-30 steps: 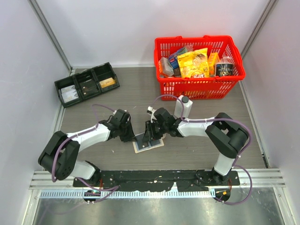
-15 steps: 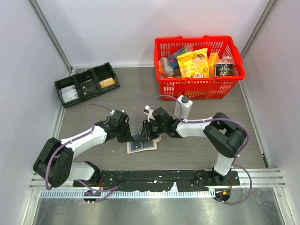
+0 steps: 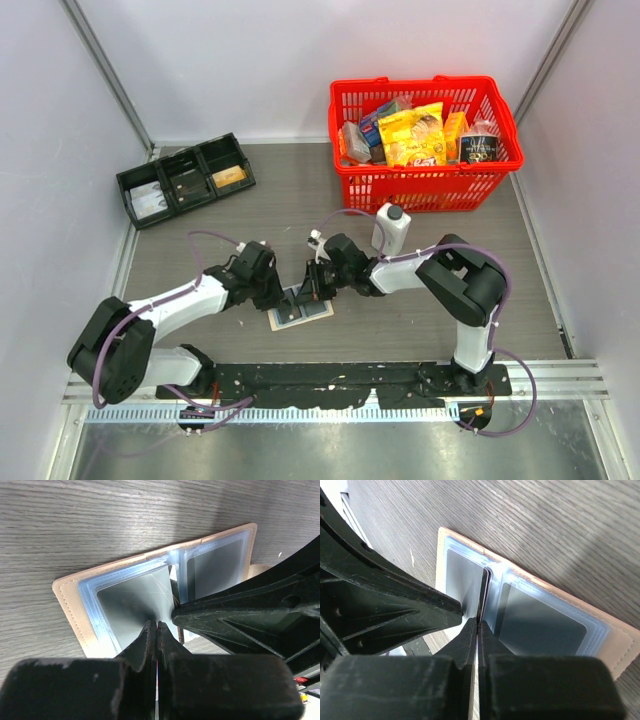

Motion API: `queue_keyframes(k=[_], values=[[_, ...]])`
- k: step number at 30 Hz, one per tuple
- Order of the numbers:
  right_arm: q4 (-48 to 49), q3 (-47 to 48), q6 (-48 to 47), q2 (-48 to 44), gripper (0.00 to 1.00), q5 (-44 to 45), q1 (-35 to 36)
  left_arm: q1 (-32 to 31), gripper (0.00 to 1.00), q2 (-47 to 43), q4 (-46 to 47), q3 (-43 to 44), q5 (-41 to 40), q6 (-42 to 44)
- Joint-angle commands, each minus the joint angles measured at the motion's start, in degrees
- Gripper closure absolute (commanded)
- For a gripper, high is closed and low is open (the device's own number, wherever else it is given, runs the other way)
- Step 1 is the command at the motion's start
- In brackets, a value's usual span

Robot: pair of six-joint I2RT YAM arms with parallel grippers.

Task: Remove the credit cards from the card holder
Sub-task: Remove the credit card from the card holder.

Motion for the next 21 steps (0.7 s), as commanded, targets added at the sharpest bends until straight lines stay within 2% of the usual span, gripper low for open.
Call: queue_keyframes(k=[1, 9, 16, 21], values=[[6.52, -1.57, 1.84, -1.38, 0.99, -1.54, -1.77, -0.22, 1.00, -2.58, -2.98, -0.10, -4.68, 0.91], [8.10, -4.04, 1.75, -2.08, 0.99, -2.86, -2.92, -0.04, 0.92, -4.09, -6.94, 1.04, -9.27, 3.28], [8.02, -3.51, 1.66, -1.46, 0.99, -3.21, -2.92, -0.13, 0.74, -2.76, -5.97, 2.36, -7.77, 3.64], [8.10, -3.51, 1.75, -1.20, 0.99, -3.30, -2.83, -0.04, 0.74, -0.66, -6.15, 2.89, -7.77, 4.34]])
